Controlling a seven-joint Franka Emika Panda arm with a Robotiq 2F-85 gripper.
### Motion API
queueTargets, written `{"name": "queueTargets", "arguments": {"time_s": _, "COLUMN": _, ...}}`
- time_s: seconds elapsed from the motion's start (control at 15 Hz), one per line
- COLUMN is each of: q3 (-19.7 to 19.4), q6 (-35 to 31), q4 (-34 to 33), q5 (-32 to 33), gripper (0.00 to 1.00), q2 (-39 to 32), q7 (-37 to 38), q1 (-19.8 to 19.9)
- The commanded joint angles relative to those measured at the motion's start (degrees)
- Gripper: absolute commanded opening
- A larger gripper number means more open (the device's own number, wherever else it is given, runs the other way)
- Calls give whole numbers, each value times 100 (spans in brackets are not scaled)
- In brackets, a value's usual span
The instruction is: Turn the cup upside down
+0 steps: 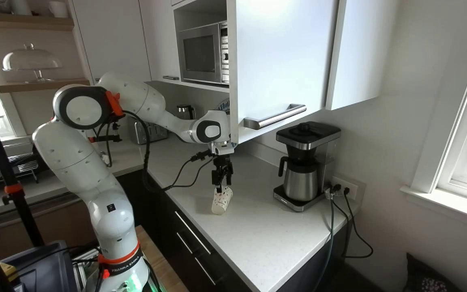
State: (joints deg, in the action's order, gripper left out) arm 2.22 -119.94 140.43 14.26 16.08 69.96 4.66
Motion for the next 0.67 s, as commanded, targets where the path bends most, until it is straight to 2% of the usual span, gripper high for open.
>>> {"name": "queueTargets", "arguments": {"time_s": 0.0, "q3": -21, "q6": 191, "q4": -53, "q5": -190, "gripper": 100, "q2": -24, "q7": 103, "q1": 76}}
{"name": "queueTargets", "arguments": {"time_s": 0.33, "q3": -113, "q6": 1051, "q4": -179, "q5": -318, "gripper": 100, "q2": -44, "q7": 1014, "q1": 298}}
{"name": "queueTargets", "arguments": {"time_s": 0.6, "q3": -257, "q6": 1081, "q4": -95, "q5": -713, "gripper": 100, "q2": 0, "q7": 1721, "q1": 392}}
